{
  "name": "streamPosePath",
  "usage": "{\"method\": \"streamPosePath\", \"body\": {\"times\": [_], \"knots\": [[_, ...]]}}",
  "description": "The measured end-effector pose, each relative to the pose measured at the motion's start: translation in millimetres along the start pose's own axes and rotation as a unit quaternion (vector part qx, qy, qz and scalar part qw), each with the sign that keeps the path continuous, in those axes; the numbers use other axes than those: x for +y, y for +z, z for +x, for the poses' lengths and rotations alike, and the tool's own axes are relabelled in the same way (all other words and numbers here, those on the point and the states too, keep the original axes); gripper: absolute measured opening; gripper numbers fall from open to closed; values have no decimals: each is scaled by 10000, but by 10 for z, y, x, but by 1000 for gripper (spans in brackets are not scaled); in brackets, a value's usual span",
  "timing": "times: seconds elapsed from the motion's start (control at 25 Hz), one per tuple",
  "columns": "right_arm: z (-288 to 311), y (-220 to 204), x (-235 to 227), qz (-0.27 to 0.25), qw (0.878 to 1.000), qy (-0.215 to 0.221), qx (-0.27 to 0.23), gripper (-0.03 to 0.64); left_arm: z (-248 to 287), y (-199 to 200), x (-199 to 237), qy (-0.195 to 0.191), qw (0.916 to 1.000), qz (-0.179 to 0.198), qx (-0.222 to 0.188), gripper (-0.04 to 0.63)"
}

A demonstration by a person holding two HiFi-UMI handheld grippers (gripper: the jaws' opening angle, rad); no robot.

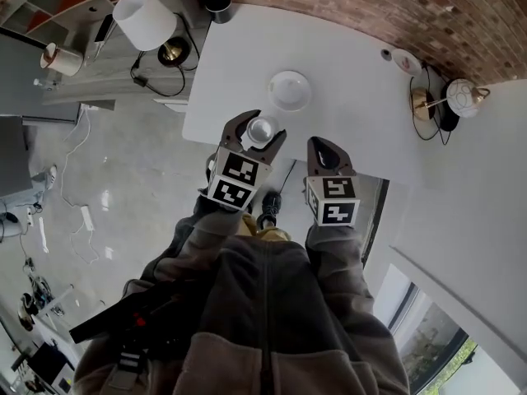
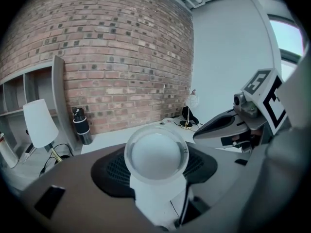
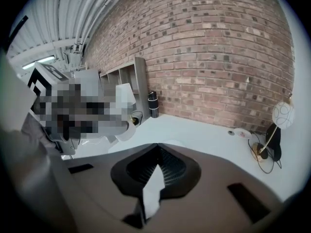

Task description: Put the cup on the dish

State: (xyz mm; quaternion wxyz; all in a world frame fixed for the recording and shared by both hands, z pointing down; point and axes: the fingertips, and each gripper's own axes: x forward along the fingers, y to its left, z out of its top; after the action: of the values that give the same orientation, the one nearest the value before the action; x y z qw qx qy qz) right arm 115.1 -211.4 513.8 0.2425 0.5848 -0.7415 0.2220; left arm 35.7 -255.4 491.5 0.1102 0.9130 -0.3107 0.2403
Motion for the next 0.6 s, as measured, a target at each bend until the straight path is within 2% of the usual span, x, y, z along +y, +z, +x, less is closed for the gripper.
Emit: {"method": "streamPosePath", "body": {"times": [0.32, 0.6], "knots": [[350, -263, -134, 244, 9993, -12, 287, 0, 403, -338, 26, -224, 9991, -87, 344, 265], [585, -468, -274, 527, 9973, -87, 513, 0, 699, -586, 97, -296, 9975, 31, 641, 265]]}}
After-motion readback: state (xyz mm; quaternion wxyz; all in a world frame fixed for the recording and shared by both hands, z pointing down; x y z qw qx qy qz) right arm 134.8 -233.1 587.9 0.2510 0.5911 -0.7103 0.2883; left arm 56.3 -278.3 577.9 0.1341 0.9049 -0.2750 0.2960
